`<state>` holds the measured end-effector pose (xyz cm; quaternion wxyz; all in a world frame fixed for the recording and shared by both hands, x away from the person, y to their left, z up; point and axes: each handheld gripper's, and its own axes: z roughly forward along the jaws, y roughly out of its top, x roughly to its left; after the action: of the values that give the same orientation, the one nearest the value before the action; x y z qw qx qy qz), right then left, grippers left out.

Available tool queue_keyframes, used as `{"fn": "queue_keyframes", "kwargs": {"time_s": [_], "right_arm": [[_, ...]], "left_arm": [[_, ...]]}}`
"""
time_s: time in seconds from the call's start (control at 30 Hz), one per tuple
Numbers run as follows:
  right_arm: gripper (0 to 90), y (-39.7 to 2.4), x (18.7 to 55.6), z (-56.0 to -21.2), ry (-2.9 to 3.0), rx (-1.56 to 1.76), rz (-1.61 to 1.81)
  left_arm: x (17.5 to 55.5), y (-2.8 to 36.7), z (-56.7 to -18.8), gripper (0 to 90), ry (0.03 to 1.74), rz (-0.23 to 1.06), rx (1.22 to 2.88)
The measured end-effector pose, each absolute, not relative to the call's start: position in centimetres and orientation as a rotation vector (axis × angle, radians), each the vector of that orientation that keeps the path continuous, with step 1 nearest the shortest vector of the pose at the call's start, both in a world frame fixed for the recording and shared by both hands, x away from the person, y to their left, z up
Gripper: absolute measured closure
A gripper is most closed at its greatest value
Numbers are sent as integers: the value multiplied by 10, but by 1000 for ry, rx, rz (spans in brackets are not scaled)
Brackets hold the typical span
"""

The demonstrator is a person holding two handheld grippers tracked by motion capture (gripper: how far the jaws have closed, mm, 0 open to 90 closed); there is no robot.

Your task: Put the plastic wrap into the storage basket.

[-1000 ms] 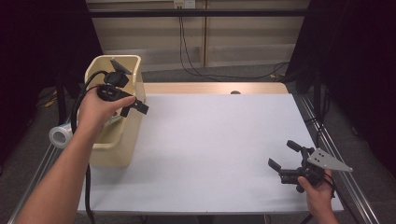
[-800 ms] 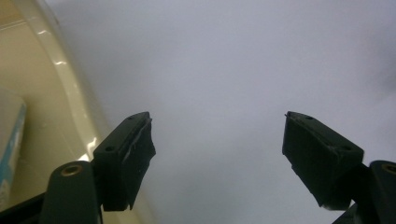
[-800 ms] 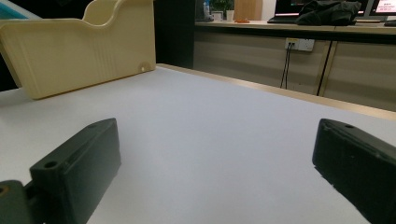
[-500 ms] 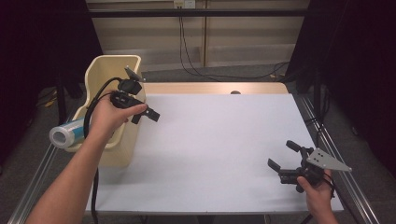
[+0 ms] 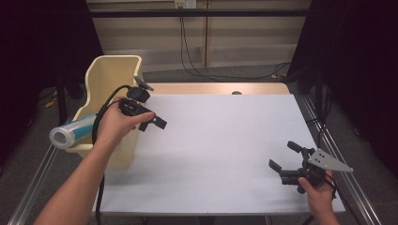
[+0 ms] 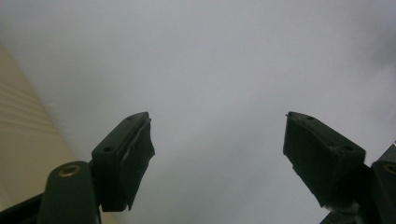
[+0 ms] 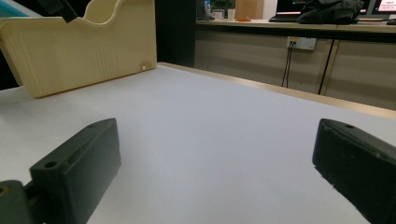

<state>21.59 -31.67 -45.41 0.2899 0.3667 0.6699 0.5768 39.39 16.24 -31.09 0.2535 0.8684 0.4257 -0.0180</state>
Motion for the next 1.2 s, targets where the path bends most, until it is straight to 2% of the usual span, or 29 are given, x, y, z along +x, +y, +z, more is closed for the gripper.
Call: {"fn": "queue_keyframes", "kwargs": {"time_s": [0.6,1.2], "right_arm": [[4,-316,216,-454,1786,979,1544],[4,-316,216,-454,1788,977,1542]], "left_arm": [[380,150,-339,227,1069,-86,2332],[365,152,-364,211,1021,-49,2229]]}}
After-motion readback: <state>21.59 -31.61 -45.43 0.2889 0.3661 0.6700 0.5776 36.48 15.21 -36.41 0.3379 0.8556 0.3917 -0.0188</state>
